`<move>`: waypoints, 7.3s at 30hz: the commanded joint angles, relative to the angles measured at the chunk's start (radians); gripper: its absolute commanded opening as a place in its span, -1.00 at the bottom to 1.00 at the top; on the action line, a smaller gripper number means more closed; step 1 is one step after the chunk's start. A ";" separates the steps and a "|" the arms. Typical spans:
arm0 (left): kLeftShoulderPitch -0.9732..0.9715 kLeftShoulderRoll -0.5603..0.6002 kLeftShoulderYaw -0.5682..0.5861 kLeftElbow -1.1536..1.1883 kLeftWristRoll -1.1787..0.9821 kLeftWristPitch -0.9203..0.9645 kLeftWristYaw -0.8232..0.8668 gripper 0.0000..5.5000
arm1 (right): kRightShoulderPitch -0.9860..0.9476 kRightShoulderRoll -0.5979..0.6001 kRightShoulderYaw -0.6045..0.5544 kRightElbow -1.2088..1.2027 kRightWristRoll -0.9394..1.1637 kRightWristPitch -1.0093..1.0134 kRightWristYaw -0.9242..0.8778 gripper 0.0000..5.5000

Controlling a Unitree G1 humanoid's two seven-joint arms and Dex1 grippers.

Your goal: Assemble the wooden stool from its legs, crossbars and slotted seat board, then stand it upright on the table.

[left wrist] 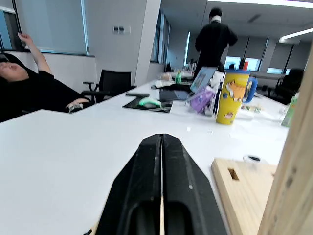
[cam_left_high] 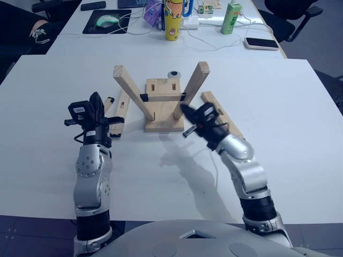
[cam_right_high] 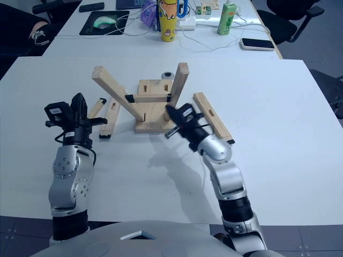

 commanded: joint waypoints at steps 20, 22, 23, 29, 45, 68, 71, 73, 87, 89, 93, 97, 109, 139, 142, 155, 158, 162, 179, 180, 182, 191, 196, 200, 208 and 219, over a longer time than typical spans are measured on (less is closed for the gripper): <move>-0.297 0.026 -0.258 0.095 -0.038 0.160 -0.268 -0.99 | -0.291 -0.027 0.063 0.177 0.042 0.114 0.010 -1.00; -0.288 0.030 -0.279 0.101 -0.020 0.214 -0.258 -0.99 | -0.259 -0.033 0.120 0.166 0.043 0.168 0.039 -1.00; -0.276 0.034 -0.246 0.106 -0.015 0.231 -0.231 -0.99 | -0.243 -0.039 0.110 0.170 0.039 0.173 0.026 -1.00; -0.230 0.132 -0.043 0.154 0.039 0.264 -0.139 -0.99 | -0.214 -0.129 0.057 0.265 0.003 0.201 0.025 -1.00; -0.261 0.626 -0.242 0.236 -0.251 0.371 -1.124 -0.99 | -0.612 -0.099 -0.069 1.065 0.101 -0.215 0.345 -1.00; -0.423 0.604 -0.447 0.425 0.251 0.291 -0.904 -0.99 | -0.634 0.049 0.037 1.233 0.029 -0.460 0.642 -1.00; -0.419 0.594 -0.442 0.383 0.268 0.349 -0.882 -0.99 | -0.623 0.063 0.036 1.230 0.024 -0.462 0.603 -1.00; -0.429 0.585 -0.439 0.392 0.282 0.354 -0.858 -0.99 | -0.626 0.072 0.034 1.234 0.018 -0.464 0.563 -1.00; -0.556 0.524 -0.420 0.622 0.348 0.240 -0.740 -0.99 | -0.644 0.139 0.039 1.267 -0.049 -0.451 0.381 -1.00; -0.555 0.549 -0.400 0.621 0.360 0.234 -0.727 -0.99 | -0.665 0.103 0.017 1.288 -0.065 -0.462 0.324 -1.00; -0.539 0.582 -0.329 0.577 0.345 0.216 -0.715 -0.99 | -0.686 -0.034 -0.015 1.302 -0.105 -0.473 0.266 -1.00; -0.482 0.617 -0.222 0.443 0.242 0.260 -0.786 -0.99 | -0.734 -0.145 0.002 1.351 -0.165 -0.477 0.256 -1.00; -0.288 0.702 -0.373 0.096 0.002 0.447 -1.088 -0.99 | -0.786 -0.221 0.261 1.526 -0.430 -0.457 0.482 -1.00; -0.633 0.335 -0.483 0.930 0.272 0.176 -0.681 -0.99 | -0.397 -0.310 0.342 0.583 -0.177 -0.018 0.803 -1.00; -0.642 0.323 -0.469 0.987 0.276 0.133 -0.672 -0.99 | -0.396 -0.274 0.242 0.492 -0.094 0.055 0.729 -1.00; -0.679 0.270 -0.421 1.196 0.289 -0.042 -0.656 -0.99 | -0.340 -0.321 0.099 0.472 -0.111 0.139 0.419 -1.00; -0.687 0.265 -0.420 1.214 0.293 -0.056 -0.661 -0.99 | -0.339 -0.331 0.111 0.505 -0.140 0.120 0.401 -1.00; -0.702 0.255 -0.414 1.250 0.296 -0.072 -0.657 -0.99 | -0.318 -0.361 0.163 0.507 -0.166 0.126 0.449 -1.00; -0.768 0.218 -0.377 1.398 0.303 -0.167 -0.630 -0.99 | -0.306 -0.362 0.209 0.484 -0.158 0.156 0.467 -1.00; -0.760 0.225 -0.372 1.381 0.302 -0.172 -0.624 -0.99 | -0.308 -0.363 0.202 0.487 -0.161 0.155 0.457 -1.00; -0.722 0.251 -0.350 1.288 0.292 -0.175 -0.614 -0.99 | -0.306 -0.361 0.168 0.484 -0.157 0.137 0.418 -1.00; -0.355 0.329 -0.016 0.540 0.030 0.059 -0.570 -0.57 | -0.214 -0.272 -0.085 0.330 -0.008 0.234 0.235 -1.00; -0.221 0.358 0.143 0.466 -0.073 0.158 -0.552 -0.31 | -0.162 -0.253 -0.108 0.292 0.062 0.329 0.239 -0.85; -0.219 0.367 0.181 0.517 -0.080 0.161 -0.519 -0.11 | -0.183 -0.239 -0.129 0.306 0.111 0.345 0.234 -0.64; -0.292 0.387 0.139 0.674 -0.046 0.112 -0.515 0.18 | -0.214 -0.231 -0.106 0.329 0.124 0.328 0.232 -0.30; -0.371 0.434 0.112 0.928 0.000 0.042 -0.522 0.18 | -0.251 -0.218 -0.083 0.367 0.139 0.338 0.235 -0.30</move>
